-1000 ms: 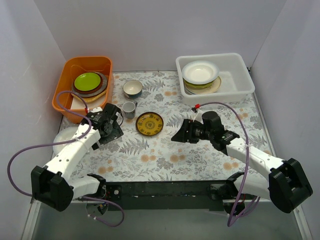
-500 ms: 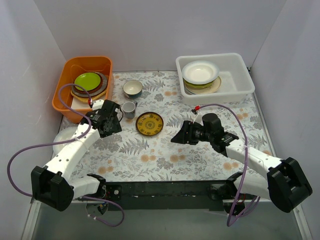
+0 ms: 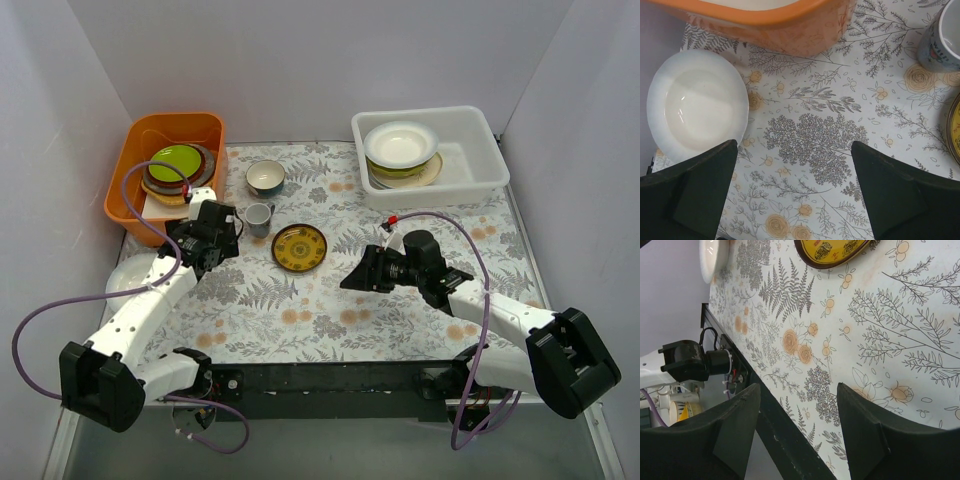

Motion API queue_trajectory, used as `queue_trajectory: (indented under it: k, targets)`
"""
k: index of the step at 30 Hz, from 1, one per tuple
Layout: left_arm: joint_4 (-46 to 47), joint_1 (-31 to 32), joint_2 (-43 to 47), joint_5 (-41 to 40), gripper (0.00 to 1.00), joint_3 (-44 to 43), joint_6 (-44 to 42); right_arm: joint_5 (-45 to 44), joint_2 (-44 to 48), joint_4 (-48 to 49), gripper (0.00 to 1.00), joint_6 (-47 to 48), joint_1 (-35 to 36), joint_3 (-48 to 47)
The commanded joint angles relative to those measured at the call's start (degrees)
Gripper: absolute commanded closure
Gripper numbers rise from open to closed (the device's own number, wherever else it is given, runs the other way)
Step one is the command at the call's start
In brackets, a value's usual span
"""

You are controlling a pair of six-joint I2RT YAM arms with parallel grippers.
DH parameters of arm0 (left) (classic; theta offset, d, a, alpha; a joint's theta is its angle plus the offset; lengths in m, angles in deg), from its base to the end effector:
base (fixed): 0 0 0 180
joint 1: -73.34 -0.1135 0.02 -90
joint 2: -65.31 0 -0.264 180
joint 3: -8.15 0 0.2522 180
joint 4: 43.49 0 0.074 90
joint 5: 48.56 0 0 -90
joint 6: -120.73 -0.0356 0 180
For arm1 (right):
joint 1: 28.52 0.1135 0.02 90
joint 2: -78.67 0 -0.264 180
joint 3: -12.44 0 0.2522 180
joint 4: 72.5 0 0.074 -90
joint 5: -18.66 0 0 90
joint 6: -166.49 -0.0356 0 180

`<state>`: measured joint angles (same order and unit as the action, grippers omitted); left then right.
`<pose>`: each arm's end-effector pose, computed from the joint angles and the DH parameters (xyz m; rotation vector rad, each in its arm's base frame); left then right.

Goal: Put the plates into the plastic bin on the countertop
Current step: Pick up the plate from the corner of the board.

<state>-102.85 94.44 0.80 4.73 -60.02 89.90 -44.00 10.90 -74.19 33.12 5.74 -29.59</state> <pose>0.2090 -0.0579 0.2832 -0.9668 2.0845 0.1251 0.1900 0.1492 0.1997 -0.1522 2.2610 1.2787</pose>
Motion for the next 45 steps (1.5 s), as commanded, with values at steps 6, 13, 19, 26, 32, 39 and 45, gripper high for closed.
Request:
queue_trajectory:
  k: [6,13,19,26,32,39,45]
  targets:
    - [5.4,-3.2,-0.2,-1.5,0.02,1.6,-7.4,2.1,-1.3,5.1,0.3,-0.1,0.3,0.8]
    - [6.8,-7.8,-0.4,-0.5,0.02,3.8,-13.3,3.7,-3.9,8.8,0.3,-1.4,0.3,1.7]
    - [8.7,-8.7,0.2,0.1,0.02,10.4,-16.0,5.2,-7.2,12.5,0.3,-2.7,0.3,2.3]
    - [10.7,-9.1,0.9,-0.3,0.02,16.0,-18.1,6.0,-8.6,12.9,0.3,-2.1,0.3,2.0]
    - [12.2,-9.2,3.2,-3.7,0.02,19.5,-18.7,6.4,-9.8,13.7,0.3,-2.2,0.3,1.8]
    - [14.5,-9.9,3.0,-10.6,0.4,21.5,-19.7,7.6,-11.3,15.0,0.3,-2.7,0.3,2.0]
    - [14.8,-10.1,-1.8,-9.5,0.31,20.0,-18.0,8.1,-11.3,14.8,0.3,-2.3,0.2,2.2]
